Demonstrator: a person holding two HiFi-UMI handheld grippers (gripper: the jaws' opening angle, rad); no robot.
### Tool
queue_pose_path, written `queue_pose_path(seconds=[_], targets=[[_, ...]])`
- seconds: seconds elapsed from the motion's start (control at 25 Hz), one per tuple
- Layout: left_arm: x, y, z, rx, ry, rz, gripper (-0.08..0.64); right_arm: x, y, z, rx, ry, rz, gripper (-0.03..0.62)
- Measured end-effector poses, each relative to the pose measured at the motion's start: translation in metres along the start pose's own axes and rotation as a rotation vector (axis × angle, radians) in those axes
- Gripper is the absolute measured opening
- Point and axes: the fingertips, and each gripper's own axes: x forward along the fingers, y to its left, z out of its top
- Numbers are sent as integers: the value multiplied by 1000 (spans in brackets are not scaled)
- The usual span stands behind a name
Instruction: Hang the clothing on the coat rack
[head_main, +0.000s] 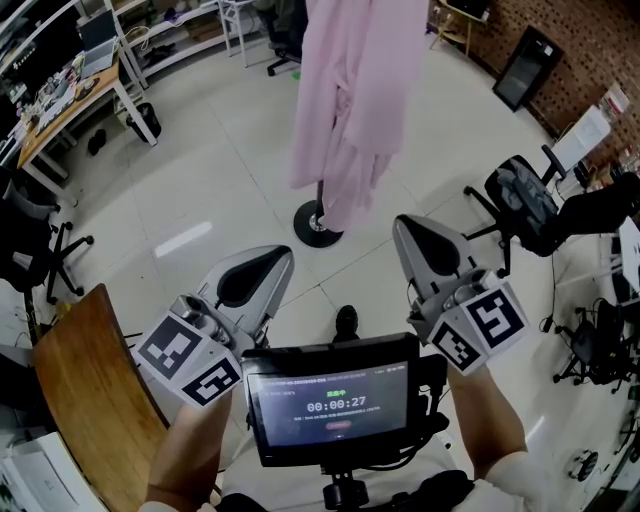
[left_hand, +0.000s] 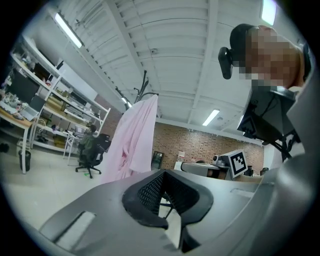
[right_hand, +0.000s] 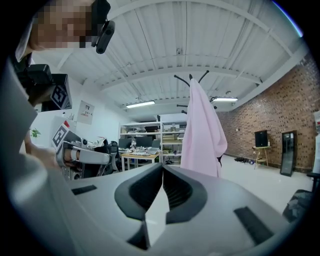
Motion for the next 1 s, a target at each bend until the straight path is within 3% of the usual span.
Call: queue_pose_path(seconds=[0.4, 1.0], targets=[[6, -5, 1, -34, -42, -22, 5, -4, 0, -6, -27, 25, 1, 2], [13, -9, -6, -52, -33, -16, 5, -13, -6, -11, -55, 50, -6, 3]])
